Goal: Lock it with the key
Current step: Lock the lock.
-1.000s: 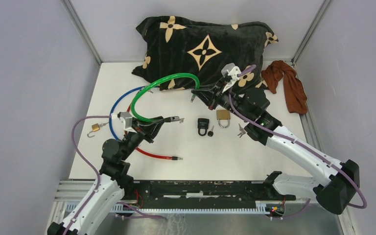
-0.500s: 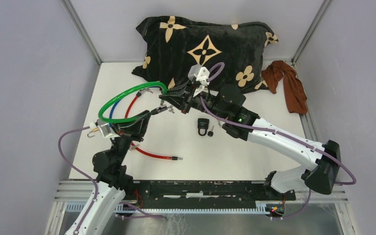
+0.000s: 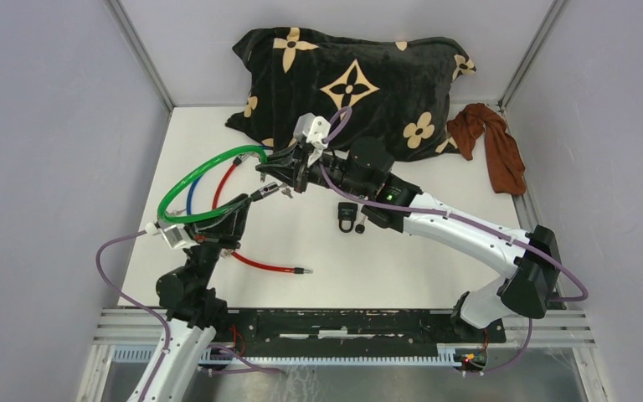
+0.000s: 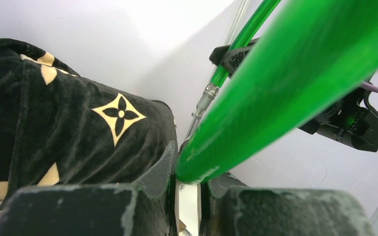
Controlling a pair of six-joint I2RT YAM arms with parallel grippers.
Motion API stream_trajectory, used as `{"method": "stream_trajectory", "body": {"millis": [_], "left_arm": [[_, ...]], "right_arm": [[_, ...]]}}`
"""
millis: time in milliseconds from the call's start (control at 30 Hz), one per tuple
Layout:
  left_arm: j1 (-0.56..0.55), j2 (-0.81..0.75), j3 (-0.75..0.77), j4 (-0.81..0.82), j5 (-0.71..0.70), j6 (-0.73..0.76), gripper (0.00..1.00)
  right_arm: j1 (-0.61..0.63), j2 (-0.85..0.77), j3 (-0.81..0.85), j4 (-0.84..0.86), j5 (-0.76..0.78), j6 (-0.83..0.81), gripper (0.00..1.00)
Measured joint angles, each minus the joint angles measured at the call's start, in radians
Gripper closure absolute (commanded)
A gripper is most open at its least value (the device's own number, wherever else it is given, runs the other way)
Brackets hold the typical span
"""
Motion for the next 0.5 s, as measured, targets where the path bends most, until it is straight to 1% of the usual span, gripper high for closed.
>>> {"method": "stream_trajectory", "body": {"millis": [500], "left_arm": [[0.002,-0.027,-0.010,-0.026,-0.028,0.000,0.98]], "right_arm": [[0.008,0.006,0.000,-0.044,-0.019,-0.004,1.00]]}}
